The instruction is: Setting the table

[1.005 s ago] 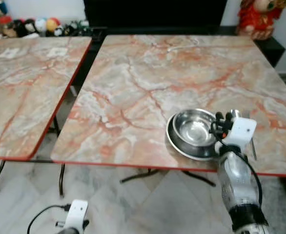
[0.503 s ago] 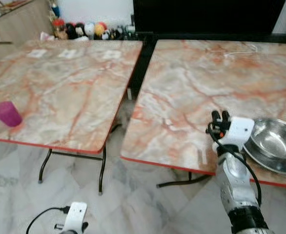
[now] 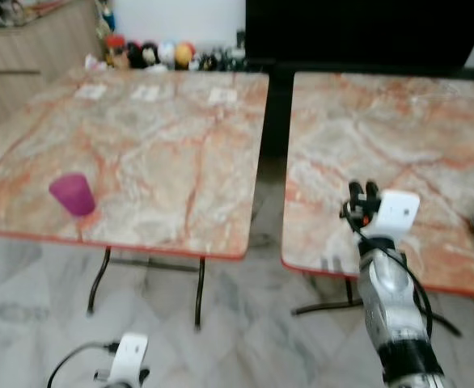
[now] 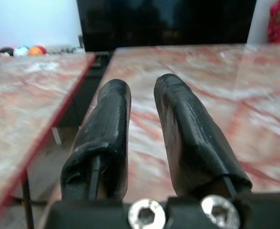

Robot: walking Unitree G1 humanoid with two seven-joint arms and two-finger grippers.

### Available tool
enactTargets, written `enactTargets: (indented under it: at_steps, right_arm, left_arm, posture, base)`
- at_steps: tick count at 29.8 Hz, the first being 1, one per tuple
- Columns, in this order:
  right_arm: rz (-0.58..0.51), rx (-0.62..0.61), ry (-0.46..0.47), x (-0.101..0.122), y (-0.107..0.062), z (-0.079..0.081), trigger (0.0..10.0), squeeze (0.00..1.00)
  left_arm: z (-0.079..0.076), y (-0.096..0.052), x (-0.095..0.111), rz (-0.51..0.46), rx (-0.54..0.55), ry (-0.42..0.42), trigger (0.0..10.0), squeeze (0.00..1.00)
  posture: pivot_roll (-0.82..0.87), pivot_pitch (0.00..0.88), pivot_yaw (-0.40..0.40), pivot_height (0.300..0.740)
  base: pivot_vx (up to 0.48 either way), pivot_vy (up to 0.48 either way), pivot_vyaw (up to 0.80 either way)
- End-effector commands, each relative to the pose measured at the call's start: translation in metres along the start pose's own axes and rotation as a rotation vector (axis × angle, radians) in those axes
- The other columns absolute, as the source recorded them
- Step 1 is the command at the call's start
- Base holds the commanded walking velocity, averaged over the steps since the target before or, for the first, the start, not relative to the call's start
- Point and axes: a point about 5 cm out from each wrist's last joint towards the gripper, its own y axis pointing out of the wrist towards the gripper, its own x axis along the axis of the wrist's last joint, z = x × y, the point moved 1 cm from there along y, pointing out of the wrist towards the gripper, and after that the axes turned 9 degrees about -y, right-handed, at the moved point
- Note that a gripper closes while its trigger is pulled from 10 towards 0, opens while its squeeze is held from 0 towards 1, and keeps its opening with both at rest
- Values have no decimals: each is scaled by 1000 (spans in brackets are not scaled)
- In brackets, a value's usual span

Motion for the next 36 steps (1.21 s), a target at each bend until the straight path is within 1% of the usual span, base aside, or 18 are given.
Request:
enactTargets:
  at_steps: [1,27,29,36]
  right_arm:
    - [-16,27,20,5,1,11,10000,0]
    - [-13,64,29,8,5,22,10000,0]
    - [-13,66,29,8,5,23,10000,0]
    - [-7,87,32,8,6,25,10000,0]
  left_arm:
    - [8,-2,-6,19,23,-3,10000,0]
    - [9,-2,-3,9,34,-16,10000,0]
    - [9,-2,-2,8,35,-17,10000,0]
    - [10,-2,-2,7,40,-14,10000,0]
  posture:
    - [103,0,-7,740]
    - [124,13,-10,740]
    - [125,15,-11,740]
    - [127,26,-12,740]
  base:
    - [0,480,0]
    - [0,480,0]
    - [0,356,0]
    - [0,0,0]
